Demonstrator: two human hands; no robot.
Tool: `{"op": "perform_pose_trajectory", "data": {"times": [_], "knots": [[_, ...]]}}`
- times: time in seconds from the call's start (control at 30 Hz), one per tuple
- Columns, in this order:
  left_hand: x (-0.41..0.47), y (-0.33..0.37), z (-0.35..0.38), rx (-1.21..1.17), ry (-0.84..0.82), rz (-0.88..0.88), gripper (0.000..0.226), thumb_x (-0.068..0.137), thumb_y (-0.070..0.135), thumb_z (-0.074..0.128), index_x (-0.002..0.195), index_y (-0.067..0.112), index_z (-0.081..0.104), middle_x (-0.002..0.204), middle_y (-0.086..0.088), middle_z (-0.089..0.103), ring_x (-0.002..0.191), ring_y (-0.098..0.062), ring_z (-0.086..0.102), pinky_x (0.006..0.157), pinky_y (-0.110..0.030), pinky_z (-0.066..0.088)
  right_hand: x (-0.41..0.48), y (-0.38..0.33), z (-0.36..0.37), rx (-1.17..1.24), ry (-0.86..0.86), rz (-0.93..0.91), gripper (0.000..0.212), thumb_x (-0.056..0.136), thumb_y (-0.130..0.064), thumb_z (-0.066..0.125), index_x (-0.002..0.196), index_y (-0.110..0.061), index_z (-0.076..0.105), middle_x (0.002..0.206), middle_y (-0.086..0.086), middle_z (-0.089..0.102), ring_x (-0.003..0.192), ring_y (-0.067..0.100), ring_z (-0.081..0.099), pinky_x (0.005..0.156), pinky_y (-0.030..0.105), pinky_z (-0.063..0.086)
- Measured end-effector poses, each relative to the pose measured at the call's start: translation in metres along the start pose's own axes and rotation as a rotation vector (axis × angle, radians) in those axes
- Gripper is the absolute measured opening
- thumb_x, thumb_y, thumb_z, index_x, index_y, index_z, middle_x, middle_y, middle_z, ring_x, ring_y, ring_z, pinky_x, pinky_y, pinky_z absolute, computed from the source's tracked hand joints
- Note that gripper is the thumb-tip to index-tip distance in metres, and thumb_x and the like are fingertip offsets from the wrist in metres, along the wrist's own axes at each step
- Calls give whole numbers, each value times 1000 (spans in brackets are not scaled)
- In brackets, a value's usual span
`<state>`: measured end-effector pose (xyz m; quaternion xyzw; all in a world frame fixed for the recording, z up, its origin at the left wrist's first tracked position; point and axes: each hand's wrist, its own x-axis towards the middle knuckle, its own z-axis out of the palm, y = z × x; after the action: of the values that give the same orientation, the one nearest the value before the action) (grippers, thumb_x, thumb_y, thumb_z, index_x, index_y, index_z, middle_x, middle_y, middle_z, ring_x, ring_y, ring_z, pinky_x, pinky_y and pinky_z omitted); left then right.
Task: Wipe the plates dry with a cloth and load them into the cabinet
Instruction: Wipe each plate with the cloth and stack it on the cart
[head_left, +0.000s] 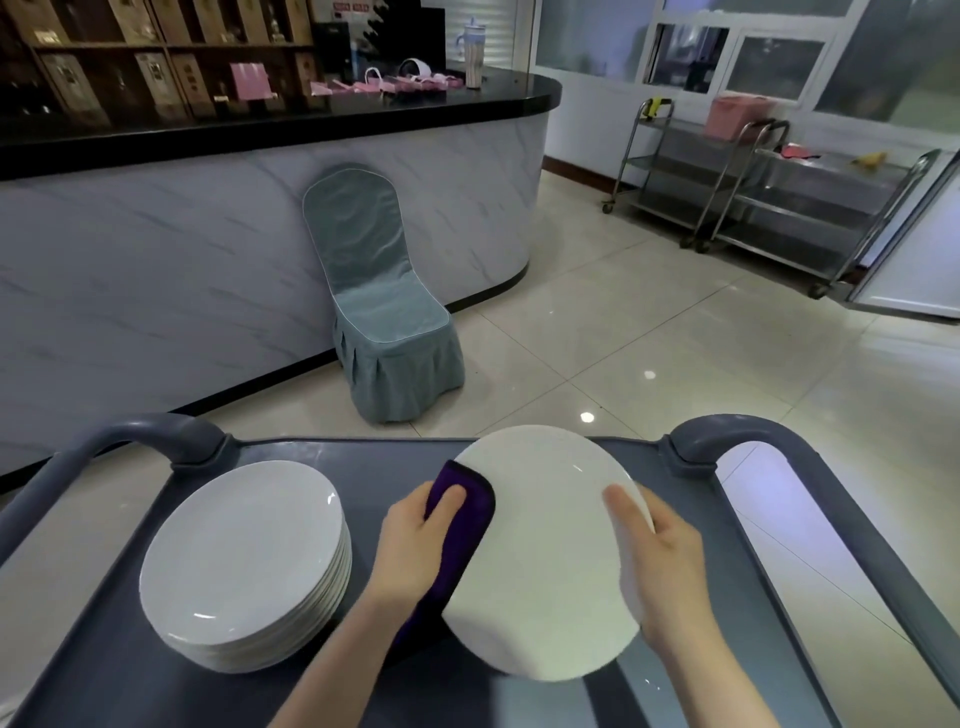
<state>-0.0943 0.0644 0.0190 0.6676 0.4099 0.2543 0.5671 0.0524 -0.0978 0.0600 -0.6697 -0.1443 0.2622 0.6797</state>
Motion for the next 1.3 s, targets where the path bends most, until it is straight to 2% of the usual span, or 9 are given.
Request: {"op": "perform_pose_trajectory", "data": {"times": [0.1,0.33,0.43,0.53,0.67,0.87,1.03,1.13,1.3], "knots": [[-2,-3,-2,52,-16,15,21,95,30,61,80,16,67,79,-6,71,69,-16,61,67,-32,50,-1,-2,-4,-120,-80,-36,24,98,-20,60,90,-35,78,90,-7,78,79,8,73,61,14,53],[18,31,-5,380,-426,316,22,80,46,68,72,27,62,65,5,63,59,1,51,58,-17,39,-4,-16,14,-327,-421,-131,25,95,-7,63,84,-22,80,86,-6,78,74,-1,68,65,10,48],[19,26,-7,216,-218,239,23,89,34,67,69,24,61,59,12,59,55,-1,48,57,-19,38,1,-19,8,-85,-294,-101,27,95,-5,63,84,-22,81,88,-3,79,77,5,72,65,14,52],[4,11,8,-131,117,-25,27,93,33,63,74,13,66,63,4,64,59,-9,52,60,-29,44,5,-3,11,118,4,-44,19,96,-12,62,90,-19,79,93,0,78,82,15,71,73,28,56],[-13,-3,35,-317,370,-282,33,94,31,62,80,2,67,68,-3,62,64,-18,51,62,-31,45,-8,24,27,249,267,18,21,98,-20,59,90,-26,77,92,-8,77,84,9,71,76,28,53],[-1,12,2,-130,194,-17,29,92,32,62,79,7,65,69,-8,66,62,-10,51,59,-25,45,9,12,-10,-129,-67,-48,3,94,-30,66,92,-30,63,83,2,61,76,19,58,70,32,45],[9,35,-5,261,-249,305,22,87,31,71,67,23,63,59,13,60,55,2,49,56,-14,38,21,-22,-4,-567,-510,-299,15,98,-32,60,84,-30,67,79,-16,65,73,3,57,70,17,43],[2,35,0,243,-333,326,17,85,39,67,76,24,67,67,7,66,59,0,53,58,-14,40,21,-19,5,-664,-516,-334,29,98,-33,59,75,-17,64,73,2,61,67,4,47,64,21,37],[-14,10,4,2,-89,156,21,93,36,60,78,23,65,69,7,66,62,-1,53,58,-15,43,25,-16,-13,-347,-302,-208,31,98,-25,62,70,-12,64,69,2,59,66,7,51,62,18,42]]}}
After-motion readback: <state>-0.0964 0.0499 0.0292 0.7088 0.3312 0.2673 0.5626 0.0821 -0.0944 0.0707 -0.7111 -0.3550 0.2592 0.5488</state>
